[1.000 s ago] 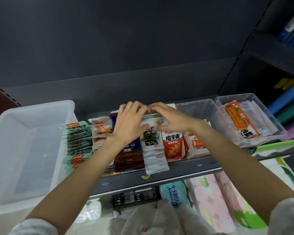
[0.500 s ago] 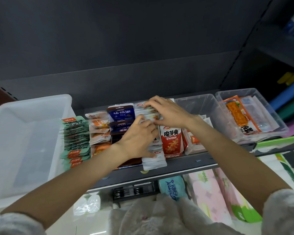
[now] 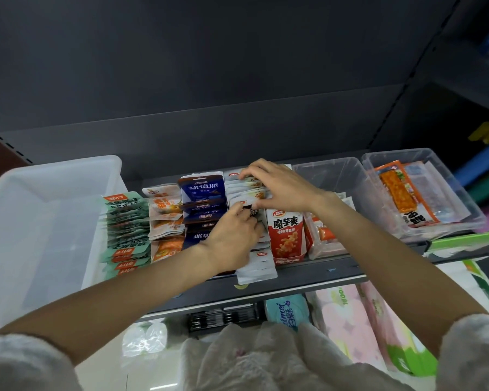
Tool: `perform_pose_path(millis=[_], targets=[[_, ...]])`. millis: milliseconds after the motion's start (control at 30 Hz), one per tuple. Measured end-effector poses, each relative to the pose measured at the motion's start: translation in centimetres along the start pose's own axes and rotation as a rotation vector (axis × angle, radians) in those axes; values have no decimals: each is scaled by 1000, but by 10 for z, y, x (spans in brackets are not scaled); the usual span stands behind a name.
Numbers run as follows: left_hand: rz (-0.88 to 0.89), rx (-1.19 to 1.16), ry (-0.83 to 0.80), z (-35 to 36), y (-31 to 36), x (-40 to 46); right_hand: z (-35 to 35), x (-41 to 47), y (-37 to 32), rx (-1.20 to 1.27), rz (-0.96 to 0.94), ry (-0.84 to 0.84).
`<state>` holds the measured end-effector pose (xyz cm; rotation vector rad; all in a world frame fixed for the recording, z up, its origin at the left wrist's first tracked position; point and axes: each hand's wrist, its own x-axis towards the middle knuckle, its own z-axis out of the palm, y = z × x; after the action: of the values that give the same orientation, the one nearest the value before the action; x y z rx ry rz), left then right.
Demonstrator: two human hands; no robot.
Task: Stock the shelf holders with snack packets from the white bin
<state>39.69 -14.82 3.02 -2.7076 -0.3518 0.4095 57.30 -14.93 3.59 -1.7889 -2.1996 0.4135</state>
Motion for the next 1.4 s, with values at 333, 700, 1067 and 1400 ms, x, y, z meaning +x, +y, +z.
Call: perform_pose_path(millis=[333, 700, 1067, 1400], targets=[[-207, -243, 308, 8, -27, -7, -7, 7, 1, 1, 6, -45], [-307, -474, 549, 17, -39, -5, -11, -79, -37, 75, -34, 148], [-294, -570, 470, 29, -42, -6, 64, -88, -41, -287, -157, 83], [-284, -638, 463, 26, -49, -6, 61, -58, -54, -498, -111, 156]])
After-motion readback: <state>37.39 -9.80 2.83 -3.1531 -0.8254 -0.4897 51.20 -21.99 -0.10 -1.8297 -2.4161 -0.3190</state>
